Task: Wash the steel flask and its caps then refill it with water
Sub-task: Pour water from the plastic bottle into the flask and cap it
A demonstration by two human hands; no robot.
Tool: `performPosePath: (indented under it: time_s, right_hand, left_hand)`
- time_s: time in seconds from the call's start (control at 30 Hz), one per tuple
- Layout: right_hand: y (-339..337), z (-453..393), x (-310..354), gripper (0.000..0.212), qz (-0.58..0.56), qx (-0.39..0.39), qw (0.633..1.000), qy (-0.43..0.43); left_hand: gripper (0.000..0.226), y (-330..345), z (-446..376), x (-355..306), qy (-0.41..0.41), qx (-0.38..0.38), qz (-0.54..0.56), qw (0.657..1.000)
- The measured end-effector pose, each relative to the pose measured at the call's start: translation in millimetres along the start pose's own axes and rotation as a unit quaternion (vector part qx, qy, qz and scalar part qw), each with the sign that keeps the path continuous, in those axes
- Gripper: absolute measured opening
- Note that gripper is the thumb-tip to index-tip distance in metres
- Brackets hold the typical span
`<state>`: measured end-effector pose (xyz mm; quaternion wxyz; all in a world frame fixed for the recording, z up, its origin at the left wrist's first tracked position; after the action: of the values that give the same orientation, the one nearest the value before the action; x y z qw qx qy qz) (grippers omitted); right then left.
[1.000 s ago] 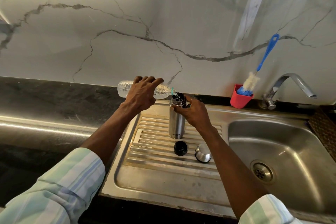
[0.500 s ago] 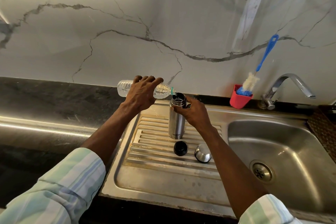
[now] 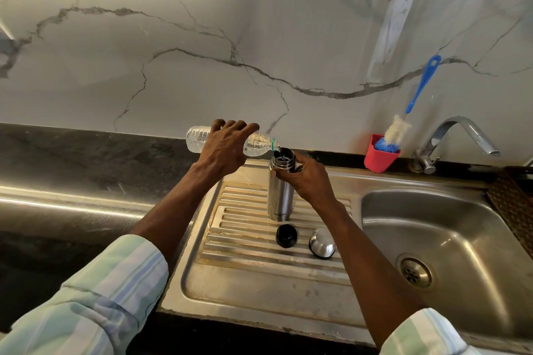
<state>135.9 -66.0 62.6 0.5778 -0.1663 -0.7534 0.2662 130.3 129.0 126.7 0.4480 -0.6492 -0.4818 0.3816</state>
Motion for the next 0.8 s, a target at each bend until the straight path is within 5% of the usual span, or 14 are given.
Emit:
performPosePath:
  time_s: [0.8]
  right_hand:
    - [-1.7,1.8,2.2,0.055,-0.007,-0.001,1.000,-0.003]
  left_hand:
    - [0.075,-7.0,-0.6,-3.3,0.003,-0.021,-0.005,1.000]
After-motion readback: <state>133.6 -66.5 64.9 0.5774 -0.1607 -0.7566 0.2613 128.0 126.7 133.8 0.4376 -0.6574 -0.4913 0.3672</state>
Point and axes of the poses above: each hand's wrist, its own z-axis away from the middle knuckle, its own y-axis out of the palm, x = y × z, the point moved 5 cm from there along -z, towards the middle knuckle, and after that the axes turned 5 degrees about z, right-handed, at the moved point
